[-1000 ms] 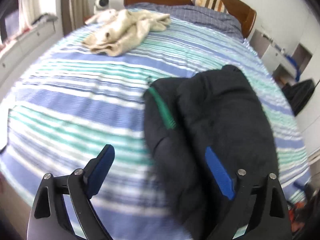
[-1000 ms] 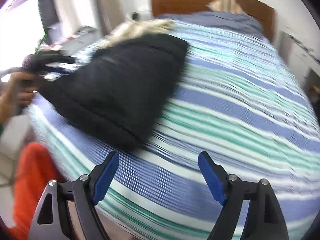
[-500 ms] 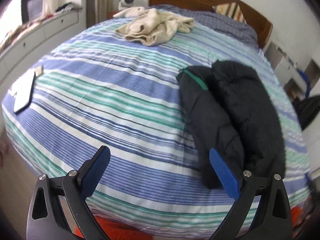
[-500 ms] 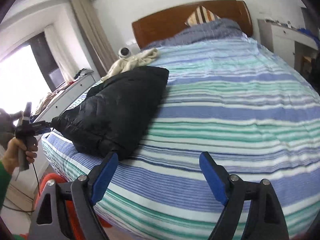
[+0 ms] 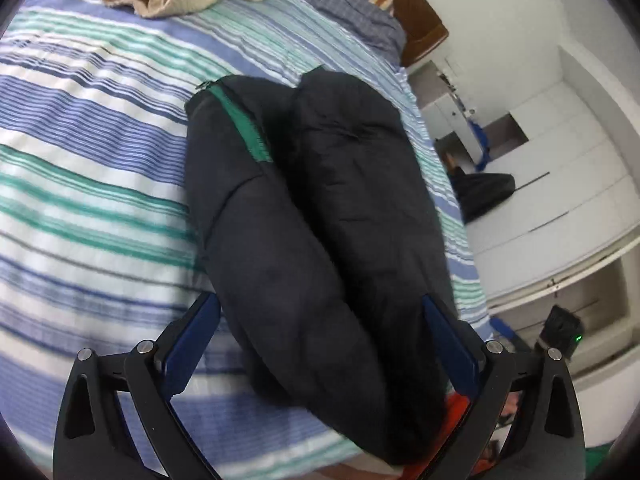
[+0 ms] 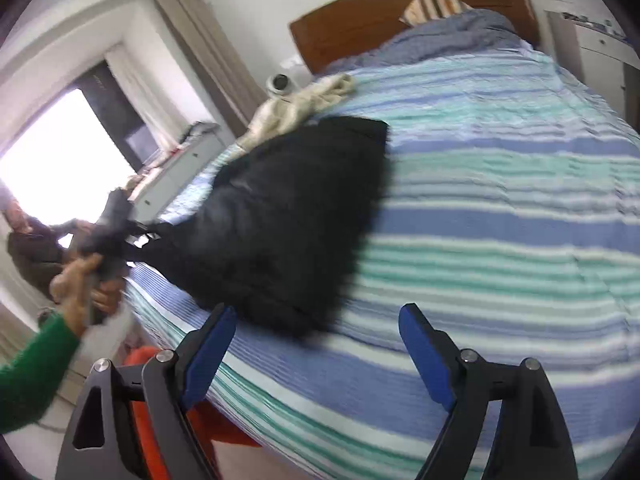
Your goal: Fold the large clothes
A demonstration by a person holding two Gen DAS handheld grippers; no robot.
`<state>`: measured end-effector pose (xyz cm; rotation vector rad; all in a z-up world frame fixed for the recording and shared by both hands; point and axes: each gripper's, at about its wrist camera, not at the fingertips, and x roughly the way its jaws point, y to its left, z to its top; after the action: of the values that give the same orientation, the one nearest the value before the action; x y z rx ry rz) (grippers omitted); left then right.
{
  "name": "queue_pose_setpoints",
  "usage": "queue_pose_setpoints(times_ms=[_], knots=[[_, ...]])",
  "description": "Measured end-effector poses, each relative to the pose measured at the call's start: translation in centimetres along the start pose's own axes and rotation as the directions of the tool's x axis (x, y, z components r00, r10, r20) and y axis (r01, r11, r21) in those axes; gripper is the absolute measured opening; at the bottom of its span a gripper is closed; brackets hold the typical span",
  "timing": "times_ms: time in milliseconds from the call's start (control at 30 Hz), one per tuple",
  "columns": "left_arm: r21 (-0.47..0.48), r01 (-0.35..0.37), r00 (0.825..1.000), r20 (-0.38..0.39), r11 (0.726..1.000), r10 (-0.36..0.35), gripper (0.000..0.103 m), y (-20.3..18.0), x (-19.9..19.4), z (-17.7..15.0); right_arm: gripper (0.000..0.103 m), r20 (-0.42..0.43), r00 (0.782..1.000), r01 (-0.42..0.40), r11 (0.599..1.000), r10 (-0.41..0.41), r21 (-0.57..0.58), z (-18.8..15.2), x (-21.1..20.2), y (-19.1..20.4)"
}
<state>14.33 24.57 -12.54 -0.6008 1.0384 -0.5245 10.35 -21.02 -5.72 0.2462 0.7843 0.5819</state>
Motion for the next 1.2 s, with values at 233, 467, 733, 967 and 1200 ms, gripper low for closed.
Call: queue_pose_setpoints(times_ms=[233,467,733,967,1200], knots=[[-0.016,0.019,0.995,-0.100,1.000,-0.021,0.103,1.7,4.8,0.3,0.086,-0.155,0.986,-0.040,0.987,0.064,0.153,2.0,8.9,-3.4],[-0.021,0.067,0.986,-0.150,0.998,-0.070,0.103,2.2,8.2,1.3,0.086,-0.150,0.948,-0.223,0.923,0.281,0.314,1.4,15.4,-5.7],[-0.029,0.025,0.994,-0.109,0.999,-0.028,0.092,1.2,9.4,2.1,0.082,-0.154,0.945,-0.239,0.931,0.288,0.277,2.2,19.0,-4.6],[-0.002,0.013,0.999,0.047,1.000,-0.013,0.039,-3.1,6.1,0.0,0.060,-0.068,0.985,-0.159,0.987,0.157,-0.022,2.5,14.1,1.8],[0.125,-0.031,0.985,0.172,0.992,0.009,0.038,-10.4,3.8,2.8,0.060,0.067,0.974,-0.203,0.968,0.214,-0.147,6.1,10.2,3.7]])
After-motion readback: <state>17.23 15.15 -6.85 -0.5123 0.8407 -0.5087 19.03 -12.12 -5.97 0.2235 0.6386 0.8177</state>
